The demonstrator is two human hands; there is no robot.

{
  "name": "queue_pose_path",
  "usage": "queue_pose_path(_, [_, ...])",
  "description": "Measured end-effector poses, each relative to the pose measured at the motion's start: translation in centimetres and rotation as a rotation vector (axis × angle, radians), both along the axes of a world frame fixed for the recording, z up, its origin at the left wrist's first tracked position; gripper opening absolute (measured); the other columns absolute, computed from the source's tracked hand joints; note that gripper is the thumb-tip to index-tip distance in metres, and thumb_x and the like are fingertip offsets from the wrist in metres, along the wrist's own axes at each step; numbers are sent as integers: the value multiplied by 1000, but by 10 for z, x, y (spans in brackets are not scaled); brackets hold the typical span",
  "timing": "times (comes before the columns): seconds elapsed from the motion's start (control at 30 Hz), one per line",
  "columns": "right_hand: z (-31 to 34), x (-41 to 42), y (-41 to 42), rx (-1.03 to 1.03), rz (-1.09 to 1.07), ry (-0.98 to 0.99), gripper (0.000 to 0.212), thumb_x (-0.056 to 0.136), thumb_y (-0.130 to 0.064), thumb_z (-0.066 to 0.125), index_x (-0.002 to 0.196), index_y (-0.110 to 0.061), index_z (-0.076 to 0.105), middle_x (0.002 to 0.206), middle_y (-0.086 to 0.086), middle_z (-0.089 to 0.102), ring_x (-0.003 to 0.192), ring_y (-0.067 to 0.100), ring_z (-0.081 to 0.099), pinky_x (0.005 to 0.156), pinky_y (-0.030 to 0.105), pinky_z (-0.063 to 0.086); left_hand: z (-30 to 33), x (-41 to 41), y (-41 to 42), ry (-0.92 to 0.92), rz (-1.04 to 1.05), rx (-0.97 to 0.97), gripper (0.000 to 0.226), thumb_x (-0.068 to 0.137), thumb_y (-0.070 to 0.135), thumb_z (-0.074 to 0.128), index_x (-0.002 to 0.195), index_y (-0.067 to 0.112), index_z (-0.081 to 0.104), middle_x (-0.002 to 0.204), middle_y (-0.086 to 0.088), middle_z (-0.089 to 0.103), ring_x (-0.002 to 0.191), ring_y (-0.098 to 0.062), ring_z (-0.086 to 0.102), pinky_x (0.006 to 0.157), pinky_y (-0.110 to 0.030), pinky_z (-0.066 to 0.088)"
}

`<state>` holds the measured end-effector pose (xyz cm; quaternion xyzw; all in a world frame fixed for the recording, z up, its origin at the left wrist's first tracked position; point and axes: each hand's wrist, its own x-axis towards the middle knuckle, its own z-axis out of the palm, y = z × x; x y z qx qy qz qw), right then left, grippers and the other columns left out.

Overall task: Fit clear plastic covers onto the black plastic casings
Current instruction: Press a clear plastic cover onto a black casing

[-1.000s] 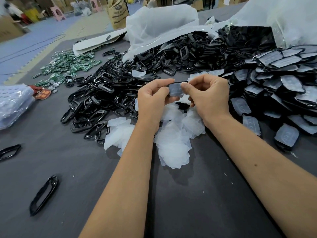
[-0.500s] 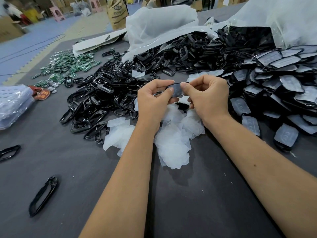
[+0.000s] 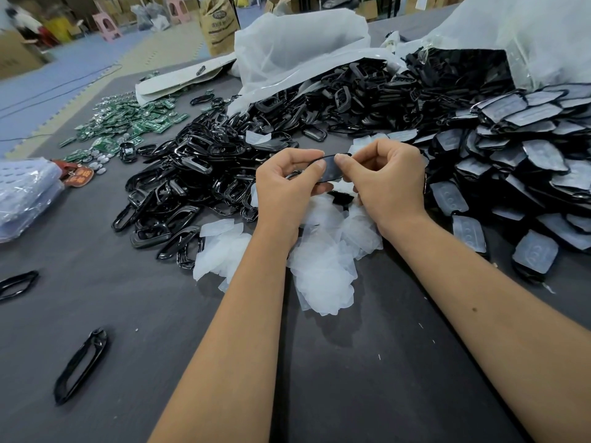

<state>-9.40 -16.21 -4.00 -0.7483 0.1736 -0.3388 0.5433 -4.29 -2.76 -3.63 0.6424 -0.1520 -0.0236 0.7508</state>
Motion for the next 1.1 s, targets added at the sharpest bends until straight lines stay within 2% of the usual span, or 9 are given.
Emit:
queue_pose_path(0.2, [1, -1, 1, -18, 6, -16, 23, 82, -33, 86, 74, -16, 72, 69, 1, 73, 65, 22, 71, 68, 47, 61, 1, 0, 0, 11, 17, 12, 20, 88, -6, 69, 84, 13, 75, 87, -16, 75, 75, -27, 73, 62, -26, 59])
queue_pose_path(0.53, [2, -2, 2, -8, -13, -13, 27, 80, -35, 88, 76, -14, 71, 71, 2, 73, 65, 21, 70, 69, 41, 61, 0, 1, 2, 38, -29, -26, 14, 91, -7, 69, 92, 6, 73, 80, -13, 75, 67, -21, 73, 61, -23, 58])
queue_pose_path(0.67, [3, -4, -1, 115, 85, -24, 29, 79, -32, 90, 85, -14, 68, 75, 7, 73, 61, 22, 67, 57, 36, 55, 1, 0, 3, 46, -56, -74, 12, 93, -7, 68, 95, 4, 73, 80, -14, 75, 60, -20, 72, 60, -21, 57])
queue_pose_path(0.8, [4, -5, -3, 219, 227, -56, 19, 84, -19, 87, 80, -13, 69, 59, -6, 66, 49, 11, 59, 44, 25, 46, 1, -1, 3, 33, -104, -89, 14, 95, -6, 65, 97, 6, 73, 82, -11, 77, 61, -20, 73, 61, -21, 56])
queue_pose_path(0.97, [4, -6, -5, 274, 300, -62, 17, 84, -14, 86, 83, -8, 70, 59, -5, 64, 50, 11, 57, 43, 24, 45, 1, -3, 2, 24, -166, -120, 13, 96, -6, 64, 99, 4, 72, 84, -12, 77, 74, -22, 75, 64, -23, 57])
queue_pose_path(1.1, [3, -6, -7, 291, 310, -65, 16, 86, -13, 84, 85, -5, 71, 63, -3, 68, 52, 11, 58, 45, 24, 45, 0, -3, 3, -14, -149, -79, 15, 89, -5, 74, 99, 6, 73, 88, -18, 74, 74, -23, 75, 65, -22, 58])
